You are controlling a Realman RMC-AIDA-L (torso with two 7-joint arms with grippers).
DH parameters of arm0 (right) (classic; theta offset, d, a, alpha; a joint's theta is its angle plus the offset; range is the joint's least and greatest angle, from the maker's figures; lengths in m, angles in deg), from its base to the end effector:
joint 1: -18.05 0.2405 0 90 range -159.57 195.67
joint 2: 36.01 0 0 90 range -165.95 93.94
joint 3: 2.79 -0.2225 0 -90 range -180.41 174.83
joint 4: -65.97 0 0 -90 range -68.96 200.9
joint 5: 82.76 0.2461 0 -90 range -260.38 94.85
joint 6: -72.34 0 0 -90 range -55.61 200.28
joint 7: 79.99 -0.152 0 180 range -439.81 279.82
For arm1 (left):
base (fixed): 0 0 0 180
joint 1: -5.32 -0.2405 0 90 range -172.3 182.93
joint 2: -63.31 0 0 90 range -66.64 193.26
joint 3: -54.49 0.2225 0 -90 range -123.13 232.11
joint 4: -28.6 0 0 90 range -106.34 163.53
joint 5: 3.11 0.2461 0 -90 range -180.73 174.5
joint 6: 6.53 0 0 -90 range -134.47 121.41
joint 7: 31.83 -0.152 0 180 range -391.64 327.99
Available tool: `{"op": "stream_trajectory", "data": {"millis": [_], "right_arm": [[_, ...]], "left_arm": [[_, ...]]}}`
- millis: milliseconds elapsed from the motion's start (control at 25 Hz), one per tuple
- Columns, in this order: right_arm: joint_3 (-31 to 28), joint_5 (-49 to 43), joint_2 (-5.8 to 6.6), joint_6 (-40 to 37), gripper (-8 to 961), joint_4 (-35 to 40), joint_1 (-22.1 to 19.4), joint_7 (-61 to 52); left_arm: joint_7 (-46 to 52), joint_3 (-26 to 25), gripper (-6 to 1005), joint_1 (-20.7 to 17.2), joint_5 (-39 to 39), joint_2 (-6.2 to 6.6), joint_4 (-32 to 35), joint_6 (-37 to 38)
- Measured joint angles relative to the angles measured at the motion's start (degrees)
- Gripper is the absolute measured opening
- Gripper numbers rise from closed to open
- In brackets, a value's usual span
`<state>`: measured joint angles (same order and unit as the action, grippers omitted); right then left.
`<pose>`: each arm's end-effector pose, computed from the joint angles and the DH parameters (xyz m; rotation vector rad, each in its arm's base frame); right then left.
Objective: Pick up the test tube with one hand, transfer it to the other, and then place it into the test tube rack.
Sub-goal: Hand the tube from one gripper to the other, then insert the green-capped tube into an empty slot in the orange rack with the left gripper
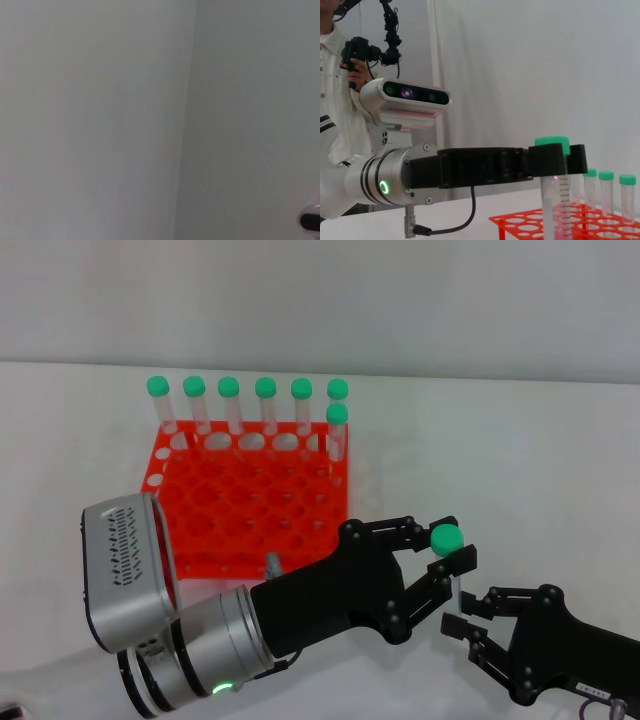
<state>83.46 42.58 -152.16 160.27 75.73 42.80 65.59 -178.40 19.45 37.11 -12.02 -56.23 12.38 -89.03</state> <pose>0.2679 0.2744 -0.0637 -2.5569 0.2216 1.0100 -0.1779 0.2795 -0.1177 -2.5278 -0.2892 -1.3202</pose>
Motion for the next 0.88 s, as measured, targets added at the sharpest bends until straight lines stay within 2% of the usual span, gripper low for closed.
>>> {"op": "stream_trajectory", "data": {"millis": [400,520,640,760,880], "right_arm": [[-2.1,0.3,0.6,-1.8,248,-0.4,-0.9,-0.5],[-5.6,0.3,0.91,-4.2,346,-0.5,-2.7,-0.6],[-11.1,0.3,1.07,-7.1,444,-0.2,-5.2,-0.5],[-18.5,0.4,0.97,-8.4,684,-0.6,-7.3,0.4],[-25.5,0.4,0.94,-6.6,794,-1.6,-8.5,0.8]], "left_arm": [[-3.7,-0.7,269,-1.2,-1.9,0.0,-1.2,-0.1],[-6.8,-3.0,271,-3.8,-4.4,0.04,-1.3,-1.0],[-10.7,-8.4,273,-8.3,-8.3,0.03,-1.6,-2.7],[-14.0,-11.8,275,-11.4,-13.0,-0.15,-1.9,-3.0],[-15.0,-12.6,277,-12.1,-18.3,-0.23,-1.9,-2.7]]}}
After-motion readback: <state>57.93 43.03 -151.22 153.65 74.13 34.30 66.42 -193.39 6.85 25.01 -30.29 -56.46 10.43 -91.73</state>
